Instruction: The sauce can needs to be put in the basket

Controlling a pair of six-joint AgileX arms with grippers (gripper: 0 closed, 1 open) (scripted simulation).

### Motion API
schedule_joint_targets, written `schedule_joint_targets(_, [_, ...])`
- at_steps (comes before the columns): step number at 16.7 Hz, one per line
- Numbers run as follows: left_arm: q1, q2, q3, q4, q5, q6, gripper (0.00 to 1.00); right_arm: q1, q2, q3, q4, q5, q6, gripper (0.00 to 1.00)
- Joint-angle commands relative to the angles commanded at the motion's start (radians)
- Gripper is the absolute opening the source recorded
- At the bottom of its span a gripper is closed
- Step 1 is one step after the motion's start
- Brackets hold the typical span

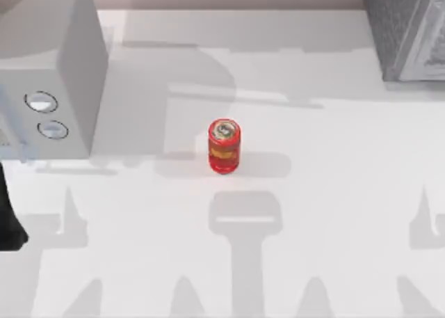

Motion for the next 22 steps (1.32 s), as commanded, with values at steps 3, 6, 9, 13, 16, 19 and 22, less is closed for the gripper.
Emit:
schedule_joint_targets(3, [-0.002,0.008,0.004,0.006,0.006,-0.001,1.00,0.000,0.000,0.000,0.000,0.000,0.000,1.00])
schedule_joint_targets(6, [-0.019,0.087,0.038,0.057,0.058,-0.007,1.00,0.000,0.000,0.000,0.000,0.000,0.000,1.00])
schedule_joint_targets(9, [-0.043,0.248,0.102,0.155,0.152,-0.015,1.00,0.000,0.000,0.000,0.000,0.000,0.000,1.00])
schedule_joint_targets(13, [-0.073,0.559,0.221,0.339,0.316,-0.025,1.00,0.000,0.000,0.000,0.000,0.000,0.000,1.00])
schedule_joint_targets(16, [-0.095,0.843,0.329,0.505,0.461,-0.028,1.00,0.000,0.000,0.000,0.000,0.000,0.000,1.00])
schedule_joint_targets(19, [-0.114,1.151,0.446,0.685,0.617,-0.024,1.00,0.000,0.000,0.000,0.000,0.000,0.000,1.00])
schedule_joint_targets(22, [-0.132,1.467,0.567,0.869,0.776,-0.015,1.00,0.000,0.000,0.000,0.000,0.000,0.000,1.00])
